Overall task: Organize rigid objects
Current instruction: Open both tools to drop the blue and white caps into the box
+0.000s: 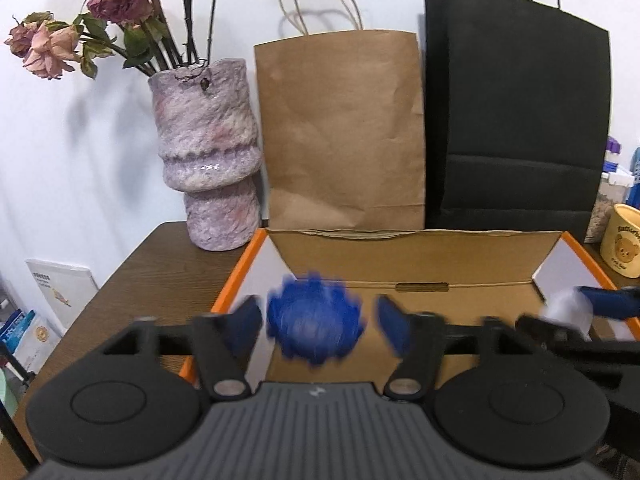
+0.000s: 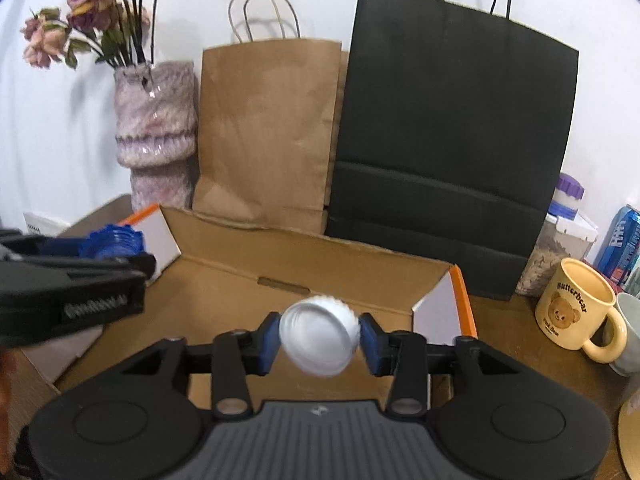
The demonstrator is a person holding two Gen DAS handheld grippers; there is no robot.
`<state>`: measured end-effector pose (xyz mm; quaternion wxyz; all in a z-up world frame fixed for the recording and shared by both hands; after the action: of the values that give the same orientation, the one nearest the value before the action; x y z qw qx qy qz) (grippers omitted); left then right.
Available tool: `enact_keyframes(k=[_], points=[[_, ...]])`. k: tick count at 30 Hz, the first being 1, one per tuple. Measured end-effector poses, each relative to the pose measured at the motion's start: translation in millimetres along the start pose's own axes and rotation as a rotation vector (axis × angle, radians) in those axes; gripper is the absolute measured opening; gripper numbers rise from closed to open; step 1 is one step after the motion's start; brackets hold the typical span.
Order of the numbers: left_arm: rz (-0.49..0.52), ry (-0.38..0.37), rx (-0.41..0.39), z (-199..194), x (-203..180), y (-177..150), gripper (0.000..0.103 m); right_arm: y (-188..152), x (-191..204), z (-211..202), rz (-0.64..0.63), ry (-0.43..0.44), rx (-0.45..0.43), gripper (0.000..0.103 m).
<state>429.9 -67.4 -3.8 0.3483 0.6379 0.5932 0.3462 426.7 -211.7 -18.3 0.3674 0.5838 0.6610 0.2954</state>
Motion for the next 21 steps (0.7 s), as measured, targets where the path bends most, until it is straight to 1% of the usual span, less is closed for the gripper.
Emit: enact_keyframes(k=[1, 2, 3, 5, 6, 11, 21], points=[[-0.002, 0.004, -0.002, 0, 1, 0, 0.093, 0, -1, 0, -0.001, -0.016, -0.005, 0.087], [-0.005, 0.008, -0.003, 1, 2, 0, 0.1, 0, -2, 0, -0.004, -0.026, -0.007, 0.094], [-0.006, 0.011, -0.005, 1, 3, 1, 0.103, 0, -3, 0, -0.006, -0.033, -0.004, 0.094], [-0.012, 0.026, -0.006, 1, 5, 2, 0.103, 0, -6, 0, -0.005, -0.044, 0.007, 0.101], [-0.014, 0.035, -0.001, 1, 6, 2, 0.103, -1, -8, 0, -0.002, -0.05, 0.005, 0.103], [-0.018, 0.047, 0.005, 2, 8, 2, 0.103, 1, -12, -2, 0.012, -0.055, 0.0, 0.103], [-0.019, 0.037, -0.006, -3, 9, 2, 0.103, 2, -10, -7, 0.01, -0.048, -0.01, 0.103]])
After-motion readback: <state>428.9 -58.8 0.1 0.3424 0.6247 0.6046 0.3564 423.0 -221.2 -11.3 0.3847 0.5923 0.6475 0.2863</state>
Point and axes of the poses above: each gripper's, at about its wrist camera, not at the fingertips, and z roughly the way its jaws point, x to its left, y to its top, the point moved 3 cm from there along z, roughly the way its jaws point, and after that the axes turned 5 degrees about -y, right-handed, at the moved point
